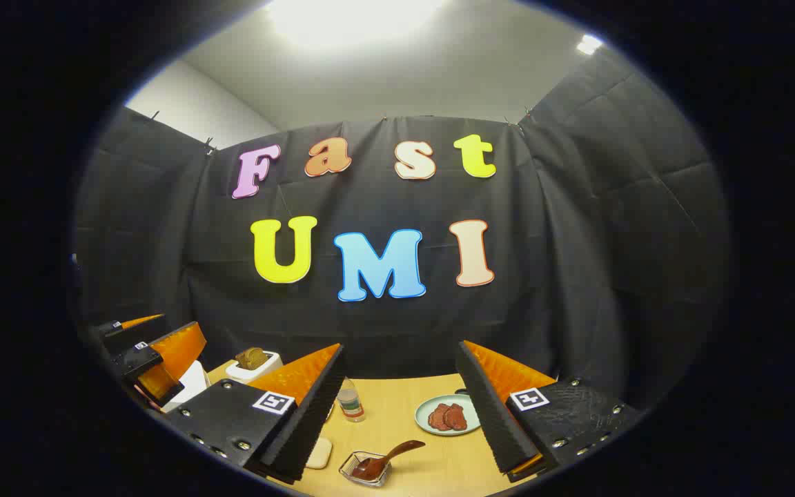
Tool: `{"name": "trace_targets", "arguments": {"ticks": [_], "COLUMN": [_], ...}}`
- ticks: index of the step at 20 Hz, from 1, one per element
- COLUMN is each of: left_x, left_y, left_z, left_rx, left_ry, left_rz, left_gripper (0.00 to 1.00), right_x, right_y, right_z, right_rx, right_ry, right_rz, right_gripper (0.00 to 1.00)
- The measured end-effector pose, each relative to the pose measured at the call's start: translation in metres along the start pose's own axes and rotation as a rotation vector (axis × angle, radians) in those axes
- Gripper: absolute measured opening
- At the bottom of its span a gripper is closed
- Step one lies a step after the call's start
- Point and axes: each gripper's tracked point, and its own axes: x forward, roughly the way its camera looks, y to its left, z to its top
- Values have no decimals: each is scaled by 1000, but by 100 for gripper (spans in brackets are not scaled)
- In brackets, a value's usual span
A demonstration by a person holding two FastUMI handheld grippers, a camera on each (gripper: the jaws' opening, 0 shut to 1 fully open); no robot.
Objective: Close the left gripper, press the button to open the rice cooker; take a wooden spoon from the chopstick holder with the right hand, scoop a spoonful of rice and pour it into the rice cooker, then put the wooden spoon back into the chopstick holder.
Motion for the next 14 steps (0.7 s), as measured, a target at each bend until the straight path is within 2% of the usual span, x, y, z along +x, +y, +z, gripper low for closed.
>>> {"name": "trace_targets", "arguments": {"ticks": [8, 10, 14], "left_x": [5, 5, 1], "left_y": [-1, -2, 13], "left_z": [-13, -16, -8], "left_rx": [-2, -4, -31], "left_ry": [18, 41, 13], "left_rz": [10, -3, 46], "left_gripper": [95, 96, 96], "right_x": [5, 7, 12], "right_y": [4, 12, 20], "right_z": [-9, -9, -14], "right_rx": [-22, -13, -17], "right_ry": [-4, -14, 8], "right_rz": [25, 56, 80], "right_gripper": [98, 98, 98]}}
